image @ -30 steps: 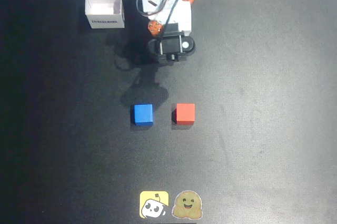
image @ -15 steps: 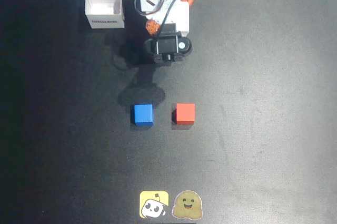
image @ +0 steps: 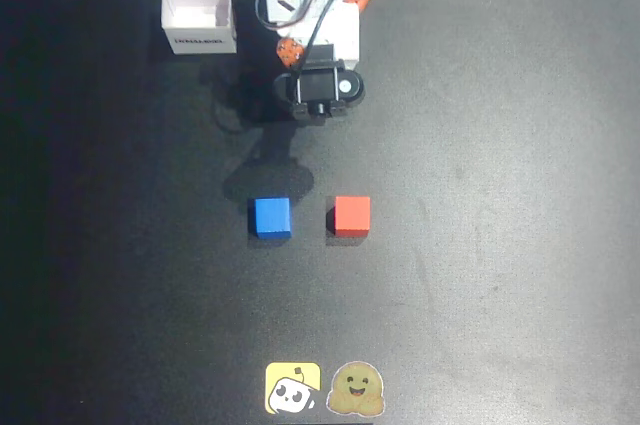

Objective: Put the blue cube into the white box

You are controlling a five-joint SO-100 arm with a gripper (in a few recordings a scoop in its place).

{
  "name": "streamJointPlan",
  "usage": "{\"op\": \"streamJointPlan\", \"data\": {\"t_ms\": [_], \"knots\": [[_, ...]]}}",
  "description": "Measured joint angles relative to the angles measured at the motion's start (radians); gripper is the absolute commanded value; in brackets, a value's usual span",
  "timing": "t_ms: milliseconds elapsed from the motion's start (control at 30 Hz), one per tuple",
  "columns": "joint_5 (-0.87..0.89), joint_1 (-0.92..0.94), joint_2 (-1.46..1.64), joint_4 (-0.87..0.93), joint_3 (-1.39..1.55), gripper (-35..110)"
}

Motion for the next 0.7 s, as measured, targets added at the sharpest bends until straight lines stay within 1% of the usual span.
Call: {"op": "streamJointPlan", "data": {"t_ms": [533, 700], "knots": [[0.0, 0.0, 0.0, 0.0, 0.0, 0], [0.0, 0.0, -0.018, 0.018, -0.057, 0]]}}
